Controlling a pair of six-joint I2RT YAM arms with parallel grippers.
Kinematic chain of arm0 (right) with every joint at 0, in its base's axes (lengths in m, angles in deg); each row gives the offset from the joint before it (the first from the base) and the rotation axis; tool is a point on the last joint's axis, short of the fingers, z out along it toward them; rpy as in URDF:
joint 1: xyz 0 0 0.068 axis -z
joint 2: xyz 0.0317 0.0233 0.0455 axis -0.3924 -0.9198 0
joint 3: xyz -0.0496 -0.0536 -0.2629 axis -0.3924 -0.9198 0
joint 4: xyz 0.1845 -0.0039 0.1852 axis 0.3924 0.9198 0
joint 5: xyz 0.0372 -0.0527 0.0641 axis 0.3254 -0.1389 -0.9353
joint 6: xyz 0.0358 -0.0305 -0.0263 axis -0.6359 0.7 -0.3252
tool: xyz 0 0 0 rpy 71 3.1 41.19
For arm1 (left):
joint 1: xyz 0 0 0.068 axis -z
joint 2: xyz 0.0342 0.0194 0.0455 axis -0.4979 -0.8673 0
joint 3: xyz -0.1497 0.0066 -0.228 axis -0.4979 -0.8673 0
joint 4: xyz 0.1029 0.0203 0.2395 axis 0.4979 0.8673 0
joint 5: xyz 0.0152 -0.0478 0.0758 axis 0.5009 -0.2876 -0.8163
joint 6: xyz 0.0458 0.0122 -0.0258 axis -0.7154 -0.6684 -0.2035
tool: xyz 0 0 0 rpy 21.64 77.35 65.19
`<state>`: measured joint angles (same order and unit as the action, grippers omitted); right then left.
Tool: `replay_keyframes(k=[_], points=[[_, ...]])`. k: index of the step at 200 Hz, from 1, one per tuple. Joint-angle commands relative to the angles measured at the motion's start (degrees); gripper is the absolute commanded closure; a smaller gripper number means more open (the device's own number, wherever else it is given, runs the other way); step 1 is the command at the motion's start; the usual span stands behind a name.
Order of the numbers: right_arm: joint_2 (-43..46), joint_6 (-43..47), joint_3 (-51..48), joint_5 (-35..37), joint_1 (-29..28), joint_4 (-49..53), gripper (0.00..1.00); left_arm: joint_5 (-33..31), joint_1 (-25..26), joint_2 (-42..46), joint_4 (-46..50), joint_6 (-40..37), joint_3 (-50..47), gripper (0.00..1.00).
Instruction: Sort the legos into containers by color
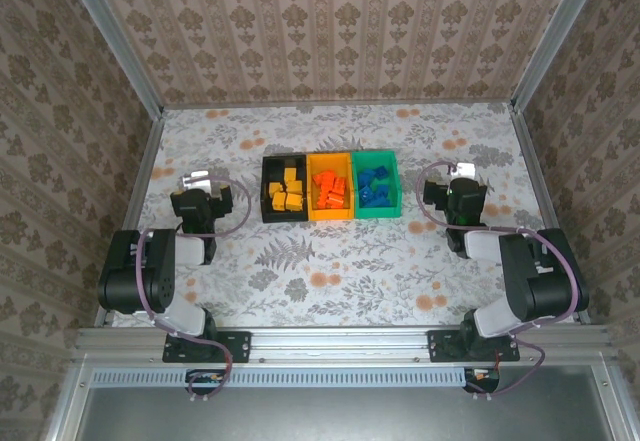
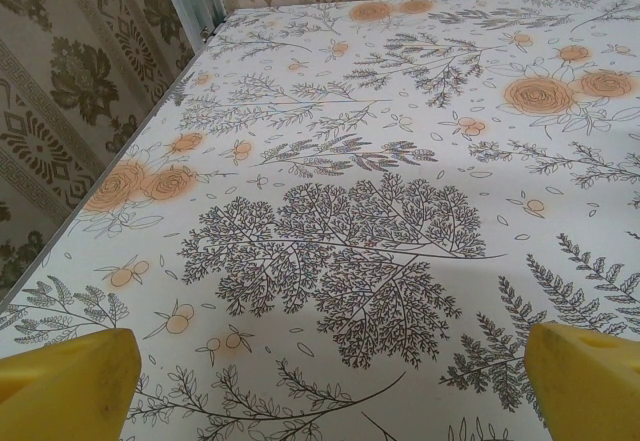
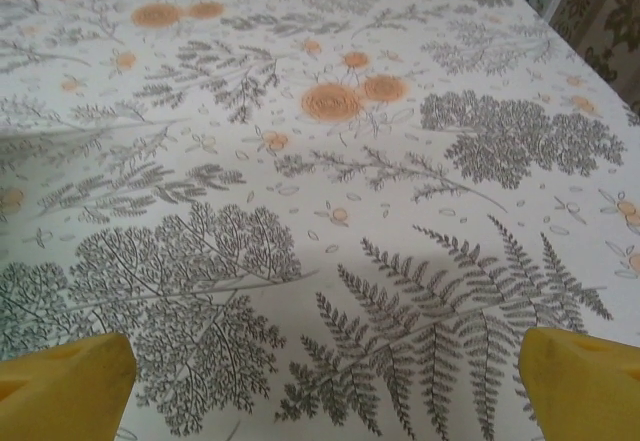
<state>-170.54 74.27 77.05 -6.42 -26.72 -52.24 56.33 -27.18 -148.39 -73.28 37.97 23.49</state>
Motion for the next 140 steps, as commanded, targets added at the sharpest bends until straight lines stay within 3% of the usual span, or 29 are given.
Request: replay_keyframes(k=[1, 10, 23, 38, 140], points=[[-0.7, 1.5, -2.2, -5.7, 0.6, -8.2, 0.0, 0.6, 0.0, 0.4, -1.6, -0.7, 0.0, 0.0], [-3.5, 2.6, -5.2, -5.3, 0.4, -18.2, 0.0, 0.6, 0.0, 0.4, -1.6, -0.7, 0.0, 0.0], [-1.5, 1.9, -3.3, -4.5, 0.2, -10.3, 0.0, 0.6, 0.0, 0.4, -1.6, -0.7, 0.0, 0.0], [-1.8, 0.7, -2.9, -7.3, 2.0, -10.0, 0.0, 0.6, 0.0, 0.4, -1.6, -0.7, 0.1, 0.0], [-1.7, 0.8, -3.3, -7.2, 1.9, -11.0, 0.0, 0.6, 0.1, 0.3, -1.5, -0.9, 0.2, 0.0]])
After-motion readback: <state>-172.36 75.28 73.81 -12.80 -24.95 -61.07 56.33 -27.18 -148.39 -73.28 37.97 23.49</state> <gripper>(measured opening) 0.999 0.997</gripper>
